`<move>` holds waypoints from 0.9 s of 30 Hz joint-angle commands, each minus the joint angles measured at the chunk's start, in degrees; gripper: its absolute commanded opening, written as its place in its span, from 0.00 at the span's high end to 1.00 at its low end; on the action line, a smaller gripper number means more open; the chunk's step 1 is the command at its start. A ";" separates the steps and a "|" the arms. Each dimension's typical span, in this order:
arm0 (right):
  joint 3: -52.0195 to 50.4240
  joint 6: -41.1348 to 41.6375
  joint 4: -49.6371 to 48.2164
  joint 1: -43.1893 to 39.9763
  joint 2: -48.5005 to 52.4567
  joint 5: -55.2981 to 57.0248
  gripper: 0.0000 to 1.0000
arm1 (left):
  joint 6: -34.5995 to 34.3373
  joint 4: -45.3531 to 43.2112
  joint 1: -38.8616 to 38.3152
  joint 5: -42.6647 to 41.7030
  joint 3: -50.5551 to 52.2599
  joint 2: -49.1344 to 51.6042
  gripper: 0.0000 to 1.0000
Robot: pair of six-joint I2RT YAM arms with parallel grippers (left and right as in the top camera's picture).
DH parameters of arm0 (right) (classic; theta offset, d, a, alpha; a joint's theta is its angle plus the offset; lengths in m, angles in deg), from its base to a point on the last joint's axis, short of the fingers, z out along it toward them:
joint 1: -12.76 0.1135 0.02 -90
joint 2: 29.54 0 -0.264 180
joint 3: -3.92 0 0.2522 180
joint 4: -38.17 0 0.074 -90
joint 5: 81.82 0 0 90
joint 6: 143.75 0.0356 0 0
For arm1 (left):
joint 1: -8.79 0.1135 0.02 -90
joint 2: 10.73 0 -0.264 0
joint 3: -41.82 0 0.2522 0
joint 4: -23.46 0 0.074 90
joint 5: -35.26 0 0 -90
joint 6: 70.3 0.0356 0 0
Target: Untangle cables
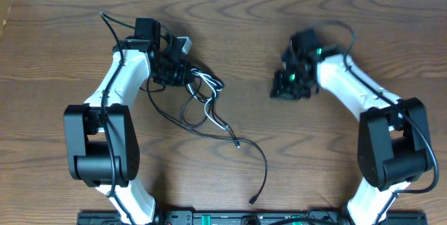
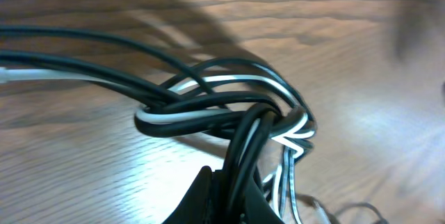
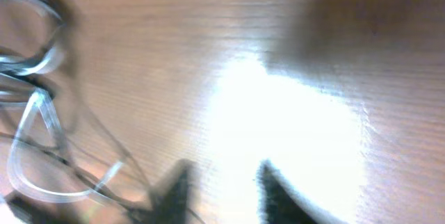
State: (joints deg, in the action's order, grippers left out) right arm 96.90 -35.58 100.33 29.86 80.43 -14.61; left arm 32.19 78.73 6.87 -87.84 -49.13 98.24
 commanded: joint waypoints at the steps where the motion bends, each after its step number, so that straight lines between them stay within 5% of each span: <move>1: 9.01 -9.05 3.54 0.11 -1.14 1.14 0.27 | 5.99 1.36 0.17 -9.07 -0.92 -1.16 0.93; 2: 10.38 -9.22 3.67 -0.02 -1.14 -0.61 0.30 | 7.41 1.84 0.17 -10.60 -0.92 -1.16 0.92; 4: 11.69 -16.24 1.22 0.22 -1.14 -8.02 0.78 | 11.74 3.52 0.17 -13.86 -0.92 -1.16 0.93; 5: 11.69 -19.89 0.00 0.59 -1.11 -11.28 0.94 | 13.07 4.00 0.17 -14.84 -0.92 -1.16 0.92; 6: 11.63 -21.84 -0.72 1.22 -1.11 -12.33 0.99 | 14.56 4.50 0.17 -16.13 -0.92 -1.16 0.93; 11: 10.54 -31.78 -1.18 6.01 -1.11 -10.01 0.71 | 15.80 4.92 0.17 -18.14 -0.92 -1.07 0.93; 15: 8.92 -34.51 -7.54 10.84 -1.09 -0.81 0.61 | 13.29 4.59 0.17 -18.12 -0.92 0.55 0.92; 27: 8.68 -34.51 -16.41 14.62 4.70 3.08 0.62 | 4.22 2.03 0.20 -16.59 -0.94 5.18 0.92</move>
State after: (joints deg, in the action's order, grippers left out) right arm 106.21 -69.11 84.53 44.22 81.53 -11.86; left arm 40.19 81.60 6.85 -104.13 -49.13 102.76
